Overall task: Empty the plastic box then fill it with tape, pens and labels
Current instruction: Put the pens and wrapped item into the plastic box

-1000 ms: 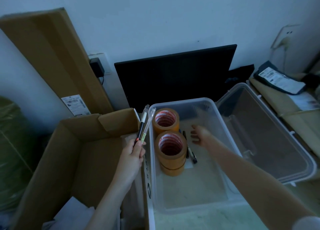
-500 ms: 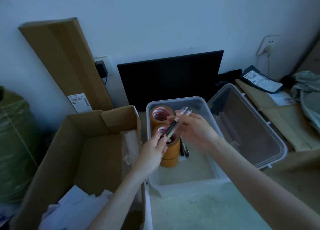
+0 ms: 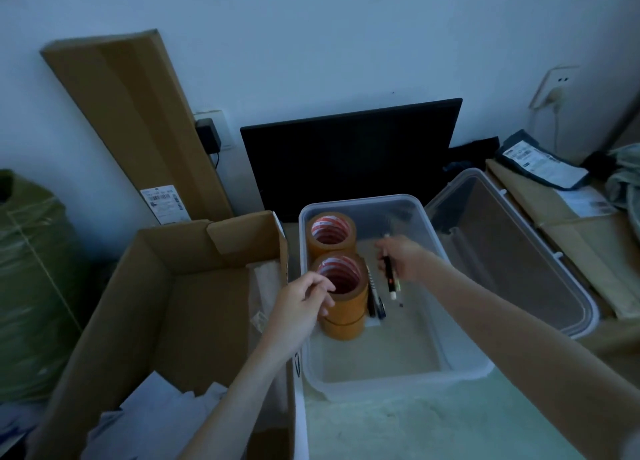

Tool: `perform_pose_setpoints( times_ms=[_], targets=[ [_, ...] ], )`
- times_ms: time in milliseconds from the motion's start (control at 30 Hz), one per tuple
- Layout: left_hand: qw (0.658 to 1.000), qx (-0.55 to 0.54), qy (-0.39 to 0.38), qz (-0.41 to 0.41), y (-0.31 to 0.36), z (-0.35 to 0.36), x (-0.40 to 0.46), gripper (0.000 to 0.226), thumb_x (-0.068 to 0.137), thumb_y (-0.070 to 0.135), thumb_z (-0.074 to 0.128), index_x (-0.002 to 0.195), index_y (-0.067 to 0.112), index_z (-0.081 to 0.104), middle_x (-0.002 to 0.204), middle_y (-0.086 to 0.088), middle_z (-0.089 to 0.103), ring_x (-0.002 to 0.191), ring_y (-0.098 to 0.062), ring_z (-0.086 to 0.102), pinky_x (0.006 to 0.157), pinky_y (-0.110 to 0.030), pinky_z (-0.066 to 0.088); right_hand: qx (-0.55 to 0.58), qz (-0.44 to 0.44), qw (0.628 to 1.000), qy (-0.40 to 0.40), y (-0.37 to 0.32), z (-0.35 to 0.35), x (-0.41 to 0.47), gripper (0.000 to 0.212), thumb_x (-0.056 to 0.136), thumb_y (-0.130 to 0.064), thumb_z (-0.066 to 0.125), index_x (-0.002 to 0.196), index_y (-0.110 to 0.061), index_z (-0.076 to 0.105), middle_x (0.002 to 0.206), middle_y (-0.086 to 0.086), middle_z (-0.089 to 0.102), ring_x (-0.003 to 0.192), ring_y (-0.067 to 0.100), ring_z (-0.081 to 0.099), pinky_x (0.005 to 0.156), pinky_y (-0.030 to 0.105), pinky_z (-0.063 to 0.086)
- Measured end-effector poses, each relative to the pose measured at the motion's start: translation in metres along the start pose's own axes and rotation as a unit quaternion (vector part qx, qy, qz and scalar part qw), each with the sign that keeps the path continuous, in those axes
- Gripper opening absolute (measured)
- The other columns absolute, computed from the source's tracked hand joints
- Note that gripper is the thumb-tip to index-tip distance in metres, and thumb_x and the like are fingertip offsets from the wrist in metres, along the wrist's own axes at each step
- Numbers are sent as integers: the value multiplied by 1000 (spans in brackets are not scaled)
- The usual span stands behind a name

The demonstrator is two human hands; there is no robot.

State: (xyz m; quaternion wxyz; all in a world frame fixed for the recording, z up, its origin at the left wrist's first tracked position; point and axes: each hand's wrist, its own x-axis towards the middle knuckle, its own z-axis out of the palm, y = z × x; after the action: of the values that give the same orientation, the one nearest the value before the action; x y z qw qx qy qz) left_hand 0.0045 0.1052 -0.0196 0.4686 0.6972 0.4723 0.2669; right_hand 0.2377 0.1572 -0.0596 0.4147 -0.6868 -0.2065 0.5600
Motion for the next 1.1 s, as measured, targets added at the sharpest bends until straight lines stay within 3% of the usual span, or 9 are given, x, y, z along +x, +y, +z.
perform_pose_setpoints(
  times_ms=[133,267,333,400,533,633,800,933,1100],
  targets=[
    [1000,-5,10,-25,-11,-11,8,21,99,19,44,92,19,64,79,1,65,72,-7,61,71,-20,48,-72,59,995,41,26,2,37,24,97,-32,50,99,-8,52,84,11,58,65,24,57,68,39,55],
    [998,-16,23,-47,-22,-21,14,20,99,20,46,92,20,64,77,2,64,71,-6,60,69,-18,48,-3,61,994,86,36,8,45,32,99,-41,44,92,-10,51,79,10,56,64,24,54,58,31,47],
    [998,-29,31,-52,-26,-23,15,20,98,18,46,91,17,64,75,2,64,68,-6,60,66,-17,49,18,60,995,84,40,9,44,35,99,-43,42,88,-11,51,78,9,54,67,23,51,65,33,46],
    [997,-41,37,-57,-28,-23,16,20,98,16,46,92,15,65,75,0,64,67,-7,60,65,-17,49,24,64,995,74,42,7,44,40,98,-49,39,94,-10,50,82,9,54,72,25,52,78,39,44],
    [996,-45,34,-62,-29,-22,16,19,98,16,46,93,16,64,76,-1,64,68,-7,59,64,-16,48,30,46,996,73,39,4,44,52,98,-54,34,117,-9,52,101,11,58,91,29,54,88,43,42],
    [996,-51,38,-60,-27,-23,15,20,98,16,45,92,15,64,76,-1,64,68,-7,59,63,-15,48,22,20,997,64,36,2,40,58,98,-56,31,120,-9,56,114,12,58,103,29,53,96,42,39],
    [996,-45,47,-54,-26,-27,9,21,99,14,44,93,16,64,78,-3,65,65,-4,59,60,-13,46,60,-28,997,47,24,-4,25,50,100,-46,36,121,-6,58,117,12,60,109,27,55,98,40,40],
    [996,-36,66,-42,-27,-36,2,21,99,14,44,93,16,64,81,-5,65,68,-6,60,63,-15,47,88,-92,991,36,11,-3,-7,33,101,-21,43,118,1,59,113,17,65,102,29,62,88,36,46],
    [995,-43,86,-28,-30,-49,-13,20,99,15,44,93,18,63,81,-2,63,71,-4,60,65,-14,49,61,-193,979,2,2,1,-58,15,97,-9,50,96,-6,65,85,10,70,88,28,66,81,35,51]
  ],
)
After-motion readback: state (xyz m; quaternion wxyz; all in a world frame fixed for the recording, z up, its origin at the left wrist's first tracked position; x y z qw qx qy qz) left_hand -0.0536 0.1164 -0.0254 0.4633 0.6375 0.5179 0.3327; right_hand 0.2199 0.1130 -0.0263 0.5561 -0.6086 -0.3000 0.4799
